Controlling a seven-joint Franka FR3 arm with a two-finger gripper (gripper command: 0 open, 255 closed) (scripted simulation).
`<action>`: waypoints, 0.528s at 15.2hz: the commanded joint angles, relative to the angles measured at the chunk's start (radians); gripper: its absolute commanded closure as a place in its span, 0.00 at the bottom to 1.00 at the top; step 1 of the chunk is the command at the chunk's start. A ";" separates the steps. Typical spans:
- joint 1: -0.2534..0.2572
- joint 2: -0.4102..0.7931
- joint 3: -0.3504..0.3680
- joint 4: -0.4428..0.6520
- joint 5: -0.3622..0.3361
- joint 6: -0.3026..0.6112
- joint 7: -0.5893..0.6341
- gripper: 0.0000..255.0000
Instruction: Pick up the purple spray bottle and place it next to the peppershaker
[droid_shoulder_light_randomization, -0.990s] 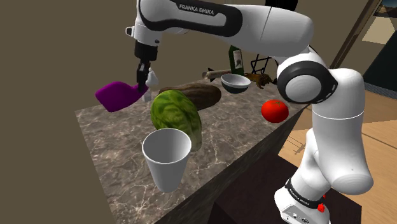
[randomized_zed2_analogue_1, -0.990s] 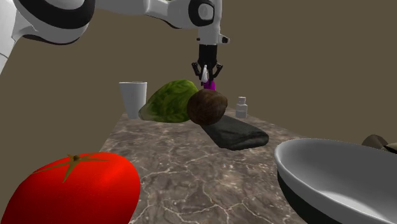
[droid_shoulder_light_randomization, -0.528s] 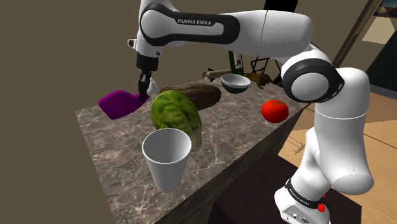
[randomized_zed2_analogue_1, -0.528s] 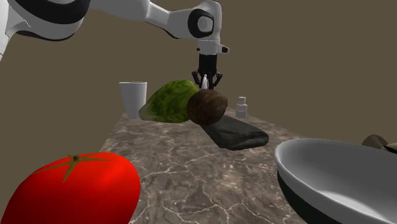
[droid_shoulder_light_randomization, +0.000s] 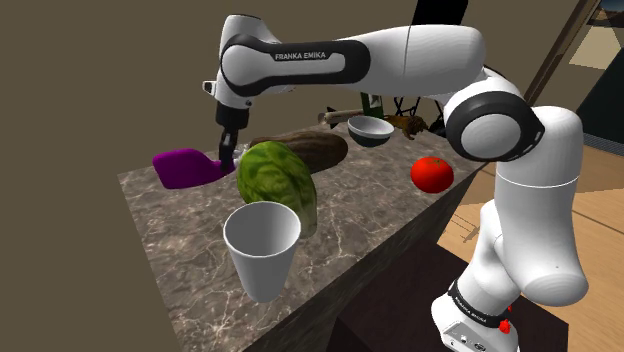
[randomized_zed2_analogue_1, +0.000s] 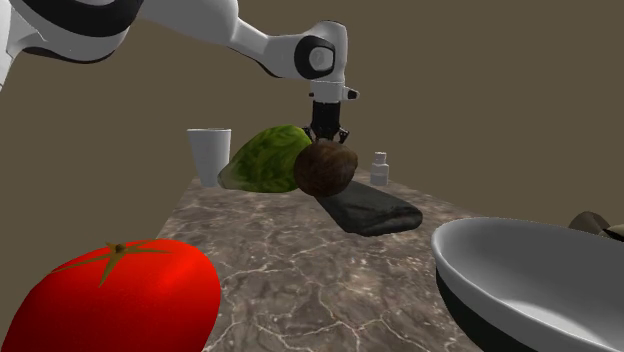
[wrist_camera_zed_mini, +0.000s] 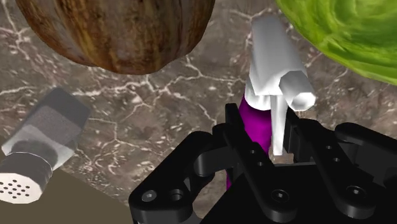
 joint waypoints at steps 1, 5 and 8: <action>0.001 0.000 0.000 -0.028 0.002 0.028 -0.007 1.00; 0.003 0.003 0.002 -0.065 0.006 0.067 -0.015 1.00; 0.003 0.003 0.002 -0.065 0.006 0.067 -0.015 1.00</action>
